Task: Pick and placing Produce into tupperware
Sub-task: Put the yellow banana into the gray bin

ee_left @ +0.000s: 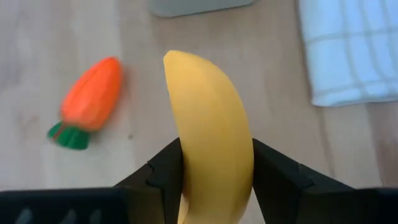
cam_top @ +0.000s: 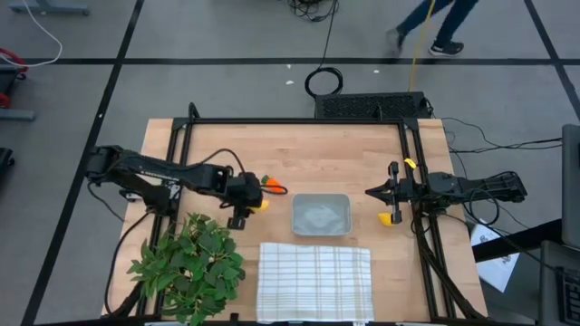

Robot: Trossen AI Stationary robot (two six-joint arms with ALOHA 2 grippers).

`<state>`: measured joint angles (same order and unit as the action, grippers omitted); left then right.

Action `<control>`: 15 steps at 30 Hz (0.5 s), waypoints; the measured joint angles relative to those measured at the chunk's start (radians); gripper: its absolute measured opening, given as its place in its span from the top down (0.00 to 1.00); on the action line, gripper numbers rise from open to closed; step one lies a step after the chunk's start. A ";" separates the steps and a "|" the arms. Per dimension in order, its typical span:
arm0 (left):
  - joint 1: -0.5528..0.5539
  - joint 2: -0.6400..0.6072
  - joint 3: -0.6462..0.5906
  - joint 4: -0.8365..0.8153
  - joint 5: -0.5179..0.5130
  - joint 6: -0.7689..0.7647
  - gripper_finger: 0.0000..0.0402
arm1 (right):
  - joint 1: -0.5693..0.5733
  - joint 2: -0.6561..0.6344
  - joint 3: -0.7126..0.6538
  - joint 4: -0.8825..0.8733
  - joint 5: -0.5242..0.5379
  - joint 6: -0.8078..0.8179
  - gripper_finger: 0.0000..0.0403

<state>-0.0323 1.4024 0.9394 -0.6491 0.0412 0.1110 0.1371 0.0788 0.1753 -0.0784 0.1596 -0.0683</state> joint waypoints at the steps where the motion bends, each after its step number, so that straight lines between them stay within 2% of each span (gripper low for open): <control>1: 0.010 -0.008 0.000 -0.005 -0.006 0.000 0.60 | 0.000 0.000 0.000 0.000 0.000 0.000 1.00; 15: 0.084 -0.024 0.001 -0.002 -0.027 -0.012 0.60 | 0.000 0.000 0.000 0.000 0.000 -0.002 1.00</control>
<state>0.0513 1.3788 0.9401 -0.6508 0.0139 0.0994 0.1371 0.0788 0.1753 -0.0788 0.1596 -0.0700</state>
